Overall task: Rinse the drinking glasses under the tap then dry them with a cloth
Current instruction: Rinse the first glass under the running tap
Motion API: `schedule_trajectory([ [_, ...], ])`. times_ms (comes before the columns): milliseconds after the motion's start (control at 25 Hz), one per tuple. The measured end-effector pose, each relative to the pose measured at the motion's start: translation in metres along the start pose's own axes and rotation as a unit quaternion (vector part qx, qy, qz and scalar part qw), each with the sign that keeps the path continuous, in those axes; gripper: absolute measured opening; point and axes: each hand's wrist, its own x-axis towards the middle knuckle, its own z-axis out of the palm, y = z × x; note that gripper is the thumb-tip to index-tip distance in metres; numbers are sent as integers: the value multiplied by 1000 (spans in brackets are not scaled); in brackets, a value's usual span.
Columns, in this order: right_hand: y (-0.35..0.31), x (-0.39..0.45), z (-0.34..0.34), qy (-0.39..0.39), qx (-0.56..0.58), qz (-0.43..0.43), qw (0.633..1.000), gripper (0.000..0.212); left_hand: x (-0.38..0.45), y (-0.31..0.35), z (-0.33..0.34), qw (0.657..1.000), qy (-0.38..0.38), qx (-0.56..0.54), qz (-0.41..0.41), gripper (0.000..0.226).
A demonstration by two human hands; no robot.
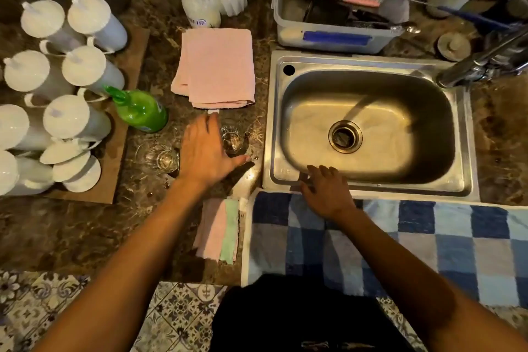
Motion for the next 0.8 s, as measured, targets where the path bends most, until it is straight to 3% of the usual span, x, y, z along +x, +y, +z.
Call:
schedule_trajectory([
  [80, -5, 2, 7, -18, -5, 30, 999, 54, 15, 1, 6, 999, -41, 36, -4, 114],
  [280, -2, 5, 20, -41, -52, 26, 997, 58, 30, -5, 21, 996, -61, 63, 15, 103],
  [480, -1, 10, 15, -52, -17, 29, 998, 53, 30, -5, 14, 997, -70, -16, 7, 103],
  [640, -8, 12, -13, -25, 114, 52, 992, 55, 19, 0, -6, 990, -60, -129, 17, 98],
  [800, -24, -6, -60, 29, 297, 46, 953, 45, -9, 27, -32, 962, -4, -266, 67, 93],
])
